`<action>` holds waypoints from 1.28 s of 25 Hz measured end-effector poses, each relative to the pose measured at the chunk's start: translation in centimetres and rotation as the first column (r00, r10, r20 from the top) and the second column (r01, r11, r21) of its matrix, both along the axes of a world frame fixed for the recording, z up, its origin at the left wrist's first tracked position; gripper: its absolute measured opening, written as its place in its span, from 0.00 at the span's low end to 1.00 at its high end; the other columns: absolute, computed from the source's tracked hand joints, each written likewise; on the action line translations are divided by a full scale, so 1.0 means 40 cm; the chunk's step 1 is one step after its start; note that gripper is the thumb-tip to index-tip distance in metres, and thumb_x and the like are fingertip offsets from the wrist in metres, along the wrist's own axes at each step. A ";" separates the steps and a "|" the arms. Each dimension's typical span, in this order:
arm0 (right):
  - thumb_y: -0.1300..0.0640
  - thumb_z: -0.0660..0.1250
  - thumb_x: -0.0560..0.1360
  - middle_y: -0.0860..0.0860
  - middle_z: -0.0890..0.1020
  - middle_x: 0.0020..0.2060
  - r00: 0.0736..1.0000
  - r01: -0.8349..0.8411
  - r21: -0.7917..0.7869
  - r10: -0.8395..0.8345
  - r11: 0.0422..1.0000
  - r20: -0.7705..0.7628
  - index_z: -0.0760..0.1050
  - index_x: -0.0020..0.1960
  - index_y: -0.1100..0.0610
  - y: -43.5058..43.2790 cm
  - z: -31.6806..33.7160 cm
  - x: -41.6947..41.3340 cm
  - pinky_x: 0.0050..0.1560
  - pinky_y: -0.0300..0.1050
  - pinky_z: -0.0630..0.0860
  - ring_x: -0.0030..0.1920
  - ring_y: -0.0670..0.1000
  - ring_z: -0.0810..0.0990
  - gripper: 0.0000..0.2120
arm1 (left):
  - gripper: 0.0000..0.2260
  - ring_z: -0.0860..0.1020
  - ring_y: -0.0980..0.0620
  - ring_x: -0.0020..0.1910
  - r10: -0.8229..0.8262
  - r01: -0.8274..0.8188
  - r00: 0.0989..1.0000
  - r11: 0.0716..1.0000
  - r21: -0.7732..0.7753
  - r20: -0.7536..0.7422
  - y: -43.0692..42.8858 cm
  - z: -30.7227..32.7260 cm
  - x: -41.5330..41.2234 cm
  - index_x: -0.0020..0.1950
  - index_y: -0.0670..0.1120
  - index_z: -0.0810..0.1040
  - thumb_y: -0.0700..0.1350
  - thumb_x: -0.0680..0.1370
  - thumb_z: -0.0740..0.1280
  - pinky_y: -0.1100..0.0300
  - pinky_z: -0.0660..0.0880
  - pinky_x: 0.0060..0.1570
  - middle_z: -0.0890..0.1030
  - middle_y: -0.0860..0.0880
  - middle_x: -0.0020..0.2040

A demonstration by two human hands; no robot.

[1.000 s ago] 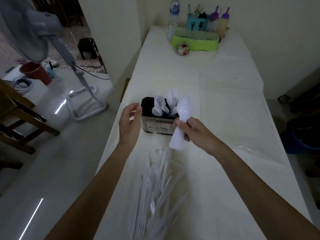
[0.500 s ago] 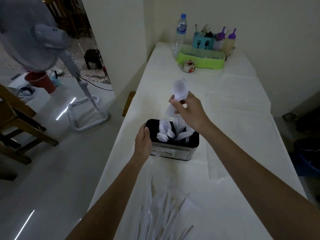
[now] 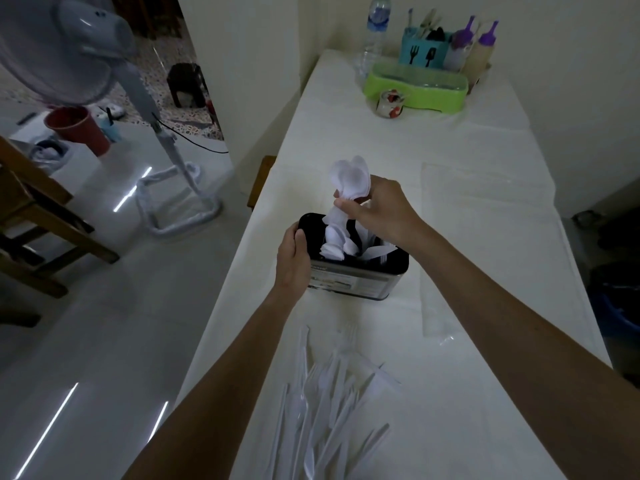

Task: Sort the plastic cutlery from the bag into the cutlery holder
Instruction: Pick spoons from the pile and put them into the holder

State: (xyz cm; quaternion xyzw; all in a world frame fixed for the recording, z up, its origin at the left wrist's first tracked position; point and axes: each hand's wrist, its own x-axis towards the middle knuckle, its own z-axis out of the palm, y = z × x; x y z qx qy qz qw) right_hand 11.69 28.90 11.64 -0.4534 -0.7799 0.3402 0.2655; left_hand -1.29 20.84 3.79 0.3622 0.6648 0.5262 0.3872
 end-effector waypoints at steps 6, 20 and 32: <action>0.57 0.68 0.74 0.58 0.84 0.40 1.000 0.000 0.048 0.000 0.999 -0.005 0.78 0.45 0.61 0.006 0.019 0.003 0.46 0.49 0.76 0.42 0.56 0.82 0.06 | 0.17 0.71 0.49 0.63 0.003 -0.003 1.000 1.000 -0.022 0.002 0.002 -0.004 -0.002 0.70 0.39 0.66 0.42 0.83 0.50 0.74 0.64 0.52 0.73 0.42 0.65; 0.54 0.70 0.73 0.60 0.81 0.37 0.999 -0.047 -0.142 0.049 0.989 0.013 0.79 0.45 0.66 0.014 0.019 0.024 0.41 0.44 0.70 0.40 0.53 0.77 0.13 | 0.17 0.72 0.51 0.61 -0.006 0.006 1.000 1.000 -0.018 0.006 -0.001 -0.007 -0.004 0.70 0.38 0.67 0.42 0.83 0.50 0.74 0.65 0.52 0.74 0.42 0.64; 0.46 0.71 0.69 0.63 0.84 0.44 0.996 -0.019 -0.160 0.006 0.987 -0.084 0.81 0.47 0.64 0.015 0.016 0.035 0.51 0.60 0.79 0.48 0.62 0.82 0.20 | 0.17 0.72 0.54 0.56 -0.015 0.015 1.000 1.000 -0.015 -0.009 0.000 -0.015 -0.008 0.69 0.40 0.67 0.44 0.83 0.50 0.83 0.67 0.42 0.74 0.44 0.62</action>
